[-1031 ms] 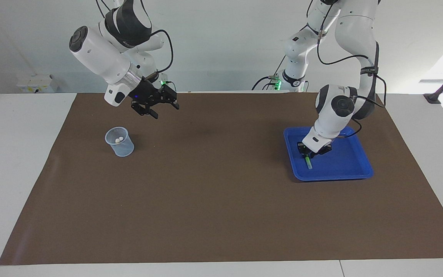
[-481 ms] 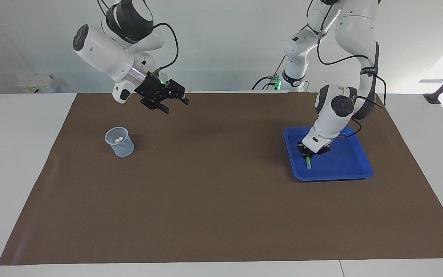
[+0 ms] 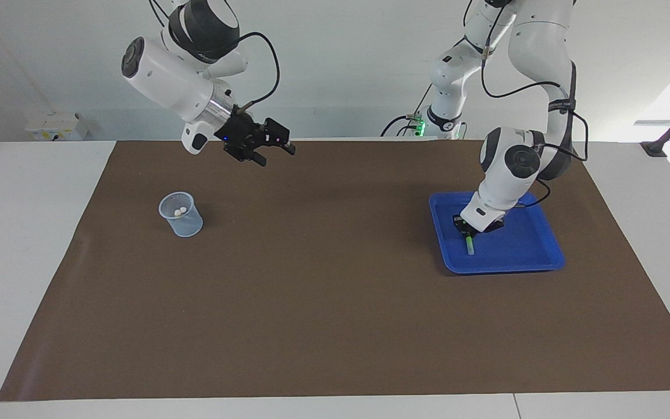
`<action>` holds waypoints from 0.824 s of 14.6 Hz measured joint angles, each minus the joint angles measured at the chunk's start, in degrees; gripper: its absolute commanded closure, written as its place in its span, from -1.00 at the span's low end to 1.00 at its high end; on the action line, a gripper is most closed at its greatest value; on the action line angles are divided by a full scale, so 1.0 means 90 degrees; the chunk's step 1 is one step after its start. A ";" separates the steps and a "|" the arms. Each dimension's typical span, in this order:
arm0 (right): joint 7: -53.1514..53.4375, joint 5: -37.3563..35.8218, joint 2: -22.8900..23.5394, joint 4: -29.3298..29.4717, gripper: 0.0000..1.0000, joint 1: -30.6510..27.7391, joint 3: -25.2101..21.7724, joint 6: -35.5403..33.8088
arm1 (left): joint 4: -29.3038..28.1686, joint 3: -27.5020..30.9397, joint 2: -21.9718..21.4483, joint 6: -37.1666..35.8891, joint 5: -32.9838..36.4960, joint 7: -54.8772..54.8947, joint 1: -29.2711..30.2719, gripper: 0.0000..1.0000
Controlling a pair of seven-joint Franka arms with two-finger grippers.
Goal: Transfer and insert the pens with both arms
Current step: 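Grasp the green pen with the left gripper while the right gripper withdraws, then lift the green pen with the left gripper toward the right gripper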
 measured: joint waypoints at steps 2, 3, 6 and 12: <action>0.0008 0.0325 0.0000 -0.0022 -1.00 0.0003 -0.0010 0.0149 | 0.0652 -0.0028 -0.0018 -0.0871 -0.0743 -0.0120 -0.0003 1.00; 0.0008 0.0489 0.0001 -0.0035 -1.00 0.0002 -0.0021 0.0229 | 0.0957 -0.0038 -0.0039 -0.1289 -0.1145 -0.0402 -0.0004 1.00; 0.0018 0.0752 0.0000 -0.0088 -1.00 0.0002 -0.0029 0.0474 | 0.1583 -0.0299 -0.0088 -0.1997 -0.2142 -0.2325 0.0003 1.00; 0.0493 0.0965 -0.0005 -0.0162 -1.00 0.0192 -0.0009 0.0937 | 0.1632 -0.1544 -0.0202 -0.1477 -0.3633 -0.7497 -0.0034 1.00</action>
